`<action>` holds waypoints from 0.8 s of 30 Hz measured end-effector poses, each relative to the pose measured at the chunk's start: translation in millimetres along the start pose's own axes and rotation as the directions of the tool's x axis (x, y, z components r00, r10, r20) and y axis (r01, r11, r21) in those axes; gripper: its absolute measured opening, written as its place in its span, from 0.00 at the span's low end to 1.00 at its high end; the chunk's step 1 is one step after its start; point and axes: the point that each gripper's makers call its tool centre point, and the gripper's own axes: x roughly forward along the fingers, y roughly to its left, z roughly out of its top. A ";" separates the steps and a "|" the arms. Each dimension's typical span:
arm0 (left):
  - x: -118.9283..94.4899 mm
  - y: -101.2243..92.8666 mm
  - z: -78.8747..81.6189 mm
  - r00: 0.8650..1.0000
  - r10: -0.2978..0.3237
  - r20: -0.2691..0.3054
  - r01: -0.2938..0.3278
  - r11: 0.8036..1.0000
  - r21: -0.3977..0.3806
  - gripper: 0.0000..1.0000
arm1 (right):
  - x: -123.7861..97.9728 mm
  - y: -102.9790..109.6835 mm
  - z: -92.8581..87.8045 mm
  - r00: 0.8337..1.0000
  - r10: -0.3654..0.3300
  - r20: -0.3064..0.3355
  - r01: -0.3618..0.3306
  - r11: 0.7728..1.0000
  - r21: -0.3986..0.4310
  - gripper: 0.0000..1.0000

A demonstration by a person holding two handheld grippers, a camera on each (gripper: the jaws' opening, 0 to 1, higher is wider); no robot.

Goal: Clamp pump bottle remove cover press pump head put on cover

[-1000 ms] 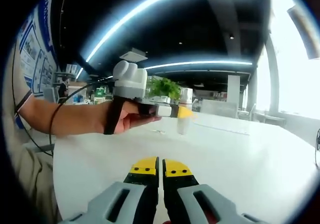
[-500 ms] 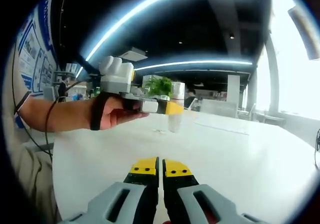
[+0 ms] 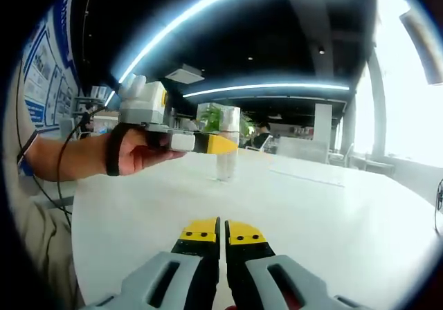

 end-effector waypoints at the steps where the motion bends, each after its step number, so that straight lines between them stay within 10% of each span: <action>1: -2.5 -0.1 1.1 1.000 -0.001 0.002 0.001 1.000 0.005 0.13 | 0.1 -0.2 0.0 1.000 0.000 0.000 0.000 1.000 -0.001 0.00; 24: -45.6 -9.7 5.1 0.994 -0.104 0.032 0.103 0.994 0.018 0.13 | 0.4 -1.0 -0.9 1.000 -0.004 -0.006 0.004 1.000 -0.006 0.00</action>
